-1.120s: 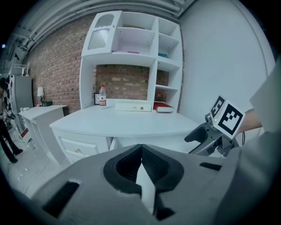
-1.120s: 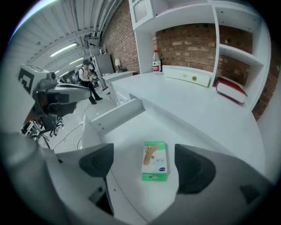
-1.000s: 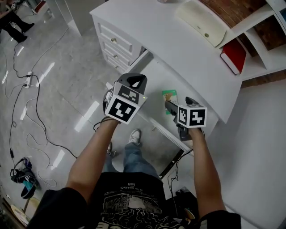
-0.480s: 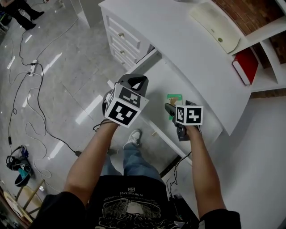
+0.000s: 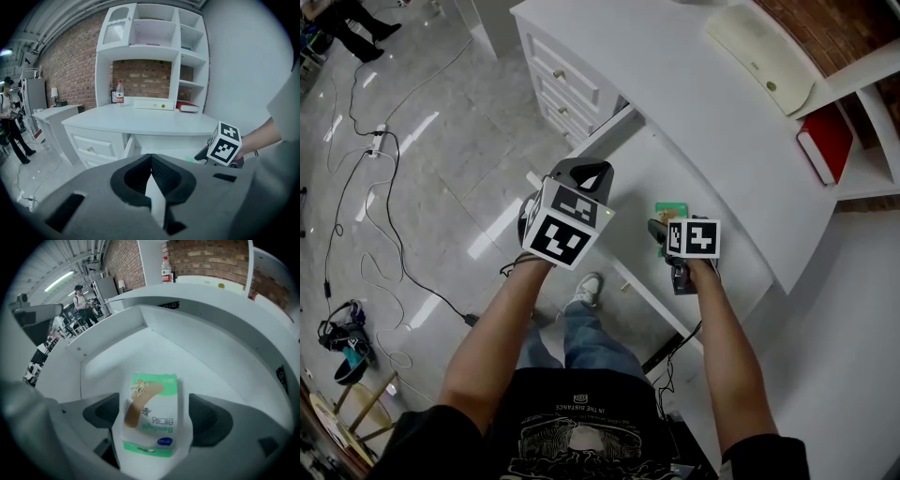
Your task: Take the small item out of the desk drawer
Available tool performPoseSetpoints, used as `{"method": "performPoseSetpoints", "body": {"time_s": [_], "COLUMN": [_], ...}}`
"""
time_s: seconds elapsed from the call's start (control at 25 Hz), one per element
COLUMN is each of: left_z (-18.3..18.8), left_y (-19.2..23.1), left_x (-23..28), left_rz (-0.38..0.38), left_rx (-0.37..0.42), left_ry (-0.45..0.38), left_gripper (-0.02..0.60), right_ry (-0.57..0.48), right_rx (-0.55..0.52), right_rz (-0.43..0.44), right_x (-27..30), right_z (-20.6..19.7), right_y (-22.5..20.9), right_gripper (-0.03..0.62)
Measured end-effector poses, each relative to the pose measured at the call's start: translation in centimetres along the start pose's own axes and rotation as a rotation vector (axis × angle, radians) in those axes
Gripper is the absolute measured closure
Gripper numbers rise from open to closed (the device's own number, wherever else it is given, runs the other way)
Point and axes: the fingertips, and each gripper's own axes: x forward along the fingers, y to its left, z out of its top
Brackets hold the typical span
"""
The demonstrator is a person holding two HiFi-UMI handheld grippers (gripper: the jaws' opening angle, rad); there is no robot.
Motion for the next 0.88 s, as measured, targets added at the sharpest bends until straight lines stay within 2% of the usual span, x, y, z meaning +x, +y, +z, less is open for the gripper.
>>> {"method": "performPoseSetpoints", "body": {"time_s": [0.52,0.76,0.88], "left_z": [0.7,1.0,1.3], "left_y": [0.7,1.3,1.7], "left_x": [-0.4,-1.2,-1.7], "left_rz": [0.030,0.045,0.054], "left_rx": [0.001,-0.010,-0.006], "left_ry": [0.013,0.013,0.008], "left_gripper": [0.572,0.572,0.572], "right_ry": [0.033,0.053,0.056], "right_rx": [-0.014,-0.027,-0.029], "right_rz": [-0.049,-0.042,-0.033], "right_x": [0.5,0.4,0.4], "right_z": [0.0,-0.1,0.0], "right_y": [-0.4,-0.1,0.4], "right_gripper": [0.170,0.241,0.244]}}
